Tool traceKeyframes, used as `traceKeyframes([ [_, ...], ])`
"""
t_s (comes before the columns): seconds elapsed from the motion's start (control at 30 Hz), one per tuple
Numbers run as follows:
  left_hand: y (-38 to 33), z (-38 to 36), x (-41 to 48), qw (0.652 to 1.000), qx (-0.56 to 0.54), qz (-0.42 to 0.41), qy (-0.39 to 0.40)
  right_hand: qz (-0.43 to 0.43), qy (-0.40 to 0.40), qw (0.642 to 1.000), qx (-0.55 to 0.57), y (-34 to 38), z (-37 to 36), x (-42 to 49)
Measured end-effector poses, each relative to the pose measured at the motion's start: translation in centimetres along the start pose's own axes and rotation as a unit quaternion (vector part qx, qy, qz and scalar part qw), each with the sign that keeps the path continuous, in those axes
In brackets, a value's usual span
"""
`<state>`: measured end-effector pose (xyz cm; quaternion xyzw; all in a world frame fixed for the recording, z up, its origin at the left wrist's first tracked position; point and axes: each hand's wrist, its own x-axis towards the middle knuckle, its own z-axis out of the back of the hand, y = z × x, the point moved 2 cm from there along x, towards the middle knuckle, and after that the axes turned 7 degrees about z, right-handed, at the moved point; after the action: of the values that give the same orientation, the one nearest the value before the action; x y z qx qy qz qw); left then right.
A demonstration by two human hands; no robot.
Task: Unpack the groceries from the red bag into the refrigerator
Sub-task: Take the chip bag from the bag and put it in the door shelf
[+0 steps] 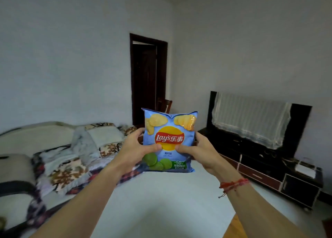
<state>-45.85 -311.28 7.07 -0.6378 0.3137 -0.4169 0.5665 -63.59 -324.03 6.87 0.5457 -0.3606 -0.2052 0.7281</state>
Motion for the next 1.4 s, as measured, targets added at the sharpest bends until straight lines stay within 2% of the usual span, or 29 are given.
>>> traceKeyframes([
  [0.23,-0.3,5.7,-3.7,0.990,0.020,0.002,-0.138,0.023,0.140,0.989,0.053,0.2,-6.5,3.9],
  [0.5,-1.9,11.6,-12.9,0.955,0.060,0.001,-0.291,0.049,0.288,0.951,0.104,2.0,-16.6,3.3],
  [0.8,-4.2,18.6,-28.6,0.889,0.090,-0.009,-0.449,0.081,0.438,0.884,0.142,6.5,-31.3,-4.1],
  [1.0,-5.8,21.0,-39.5,0.839,0.119,-0.002,-0.532,0.090,0.510,0.838,0.172,9.2,-39.5,-11.0],
  [1.2,-7.6,21.5,-48.0,0.788,0.138,0.007,-0.600,0.095,0.572,0.795,0.177,11.6,-45.8,-16.8],
  [1.4,-8.8,21.1,-52.5,0.741,0.152,0.009,-0.654,0.109,0.624,0.748,0.198,13.9,-49.9,-20.2],
])
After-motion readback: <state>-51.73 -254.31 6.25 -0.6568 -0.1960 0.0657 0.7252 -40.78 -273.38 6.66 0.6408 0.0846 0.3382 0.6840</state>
